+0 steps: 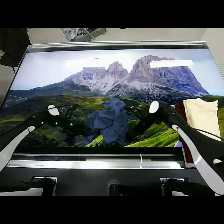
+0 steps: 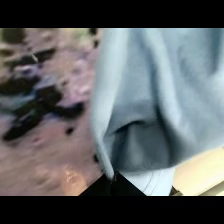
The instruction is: Fold the shirts.
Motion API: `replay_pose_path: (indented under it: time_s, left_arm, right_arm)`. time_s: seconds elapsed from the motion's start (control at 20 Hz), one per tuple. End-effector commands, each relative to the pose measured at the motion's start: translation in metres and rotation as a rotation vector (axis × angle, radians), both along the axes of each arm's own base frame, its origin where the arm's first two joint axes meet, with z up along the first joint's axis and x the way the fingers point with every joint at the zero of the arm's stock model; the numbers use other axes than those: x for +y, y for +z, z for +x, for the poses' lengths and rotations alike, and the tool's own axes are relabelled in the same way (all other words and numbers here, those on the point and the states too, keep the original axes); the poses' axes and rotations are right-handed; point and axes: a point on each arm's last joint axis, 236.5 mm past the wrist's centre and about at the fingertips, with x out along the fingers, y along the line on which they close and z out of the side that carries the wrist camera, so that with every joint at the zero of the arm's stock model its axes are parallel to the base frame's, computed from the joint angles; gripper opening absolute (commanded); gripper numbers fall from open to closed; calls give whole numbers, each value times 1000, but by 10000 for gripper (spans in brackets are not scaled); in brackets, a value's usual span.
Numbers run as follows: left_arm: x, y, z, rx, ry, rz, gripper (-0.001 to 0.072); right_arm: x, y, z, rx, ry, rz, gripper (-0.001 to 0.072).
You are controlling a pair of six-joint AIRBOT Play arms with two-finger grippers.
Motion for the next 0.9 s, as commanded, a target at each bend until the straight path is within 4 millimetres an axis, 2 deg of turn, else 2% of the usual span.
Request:
replay_pose_path:
  time_s: [0.0, 0.05, 0.1, 0.15, 0.25, 0.3, 0.35, 0.4, 0.45, 0.5, 0.55, 0.6, 0.65, 0.7, 0.75, 0.8, 0.85]
  left_arm:
    - [-8, -4, 7, -48, 5, 5, 25]
    - [-8, -3, 8, -51, 5, 5, 25]
    - [-6, -1, 9, -60, 8, 4, 24]
    - [-5, 4, 14, -79, 16, 1, 24]
    - [1, 25, 32, -156, 29, -11, 24]
    - [5, 47, 48, -229, 42, -23, 23]
    - [12, 76, 67, -316, 63, -32, 23]
    - [21, 116, 90, -434, 90, -37, 23]
    - [33, 166, 111, -572, 122, -42, 23]
    - [46, 219, 126, -708, 155, -45, 23]
    - [62, 283, 135, -862, 196, -49, 23]
    - [80, 348, 136, -1014, 240, -47, 23]
    - [98, 406, 128, -1146, 279, -36, 23]
    - [117, 458, 113, -1257, 339, -29, 23]
    - [134, 504, 92, -1354, 409, -25, 23]
    - [145, 539, 71, -1427, 466, -24, 23]
    - [149, 569, 48, -1497, 511, -33, 23]
  right_arm:
    - [33, -17, 3, -34, -6, 29, 666]
    - [39, -22, 2, -39, 4, 27, 564]
    - [41, -25, 0, -42, 17, 22, 330]
    - [41, -25, -1, -38, 18, 22, 34]
    - [32, -19, 4, -67, 47, 0, 41]
    - [19, -12, 9, -107, 84, -45, 41]
    - [0, 3, 21, -177, 124, -103, 41]
    - [-22, 26, 39, -267, 144, -167, 41]
    - [-50, 62, 66, -397, 131, -246, 41]
    - [-77, 108, 92, -541, 82, -314, 42]
    - [-108, 171, 115, -714, 1, -373, 42]
    - [-136, 237, 128, -882, -102, -407, 43]
    - [-162, 312, 128, -1067, -228, -413, 43]
    - [-183, 383, 115, -1248, -345, -391, 43]
    - [-196, 439, 94, -1398, -426, -362, 43]
    - [-204, 485, 67, -1528, -486, -331, 42]
    - [-206, 514, 42, -1620, -521, -293, 42]
